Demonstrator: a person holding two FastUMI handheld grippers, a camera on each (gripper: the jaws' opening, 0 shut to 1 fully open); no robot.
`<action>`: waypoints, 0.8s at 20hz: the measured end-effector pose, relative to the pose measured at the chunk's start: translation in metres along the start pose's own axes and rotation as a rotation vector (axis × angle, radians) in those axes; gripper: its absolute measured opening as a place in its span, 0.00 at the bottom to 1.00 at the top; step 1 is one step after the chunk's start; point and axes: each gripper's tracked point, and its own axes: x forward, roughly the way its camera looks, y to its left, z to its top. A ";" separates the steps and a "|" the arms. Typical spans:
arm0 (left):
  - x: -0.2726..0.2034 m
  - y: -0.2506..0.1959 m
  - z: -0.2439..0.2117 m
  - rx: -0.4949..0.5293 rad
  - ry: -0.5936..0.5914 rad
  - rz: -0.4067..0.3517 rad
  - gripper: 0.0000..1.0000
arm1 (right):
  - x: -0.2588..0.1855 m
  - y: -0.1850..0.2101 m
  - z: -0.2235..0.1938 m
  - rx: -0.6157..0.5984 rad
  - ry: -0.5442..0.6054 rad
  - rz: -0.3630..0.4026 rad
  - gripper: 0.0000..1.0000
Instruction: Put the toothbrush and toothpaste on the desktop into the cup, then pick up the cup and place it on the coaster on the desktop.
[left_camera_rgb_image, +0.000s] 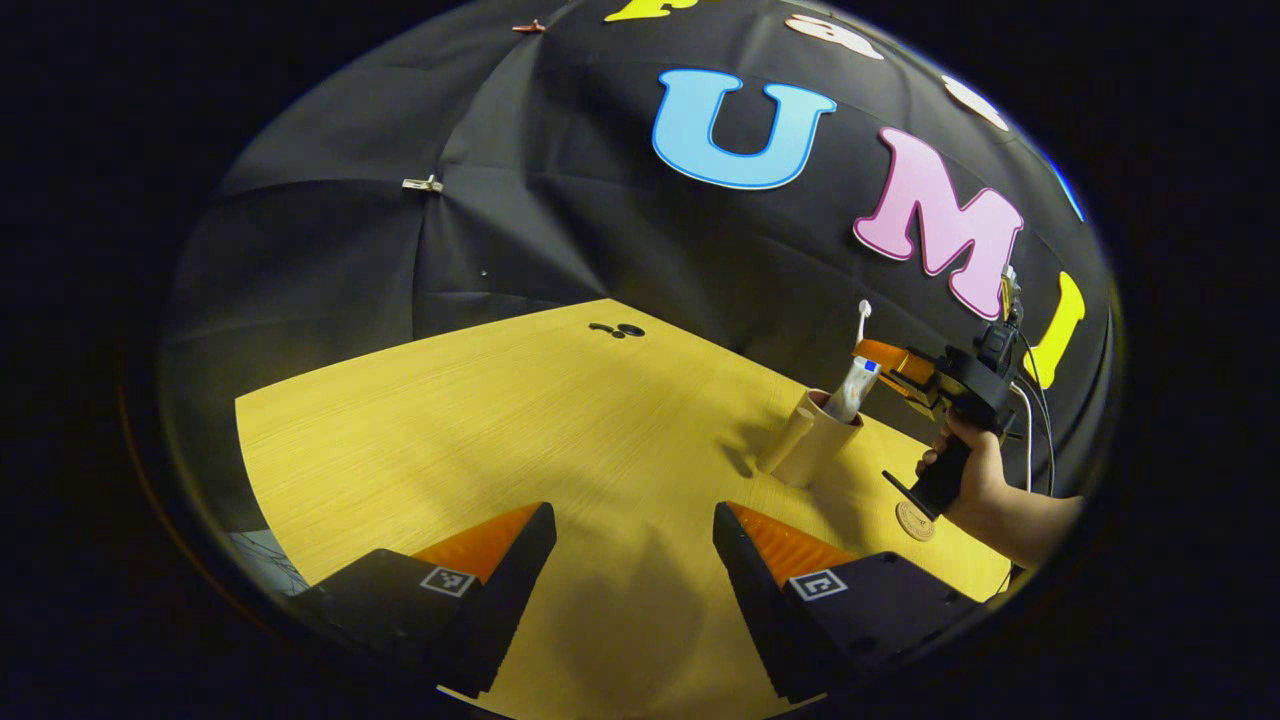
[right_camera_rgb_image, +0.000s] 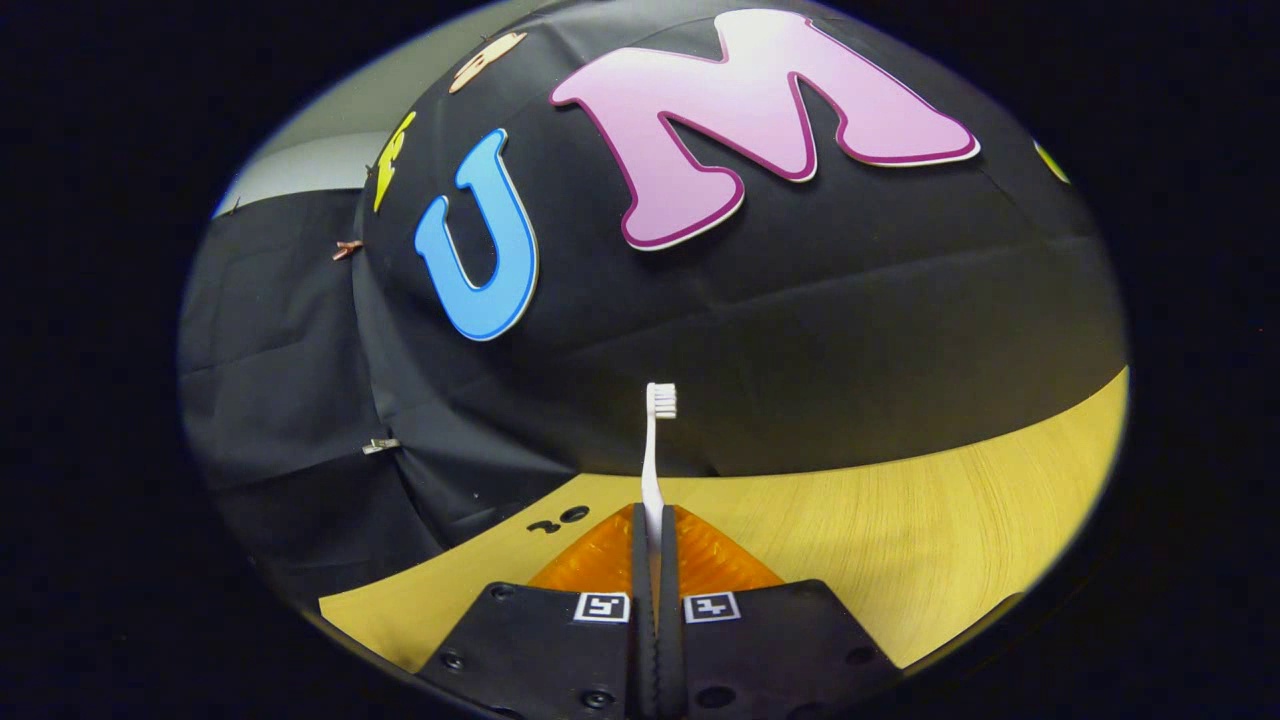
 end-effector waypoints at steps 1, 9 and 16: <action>0.001 -0.002 -0.002 0.002 0.004 -0.005 0.98 | -0.003 -0.002 0.001 -0.008 -0.012 0.000 0.05; 0.008 -0.021 -0.012 0.015 0.030 -0.035 0.98 | -0.027 -0.001 -0.012 -0.042 0.028 0.027 0.12; 0.018 -0.051 0.010 0.100 0.034 -0.121 0.98 | -0.079 -0.029 0.026 -0.090 0.003 -0.034 0.95</action>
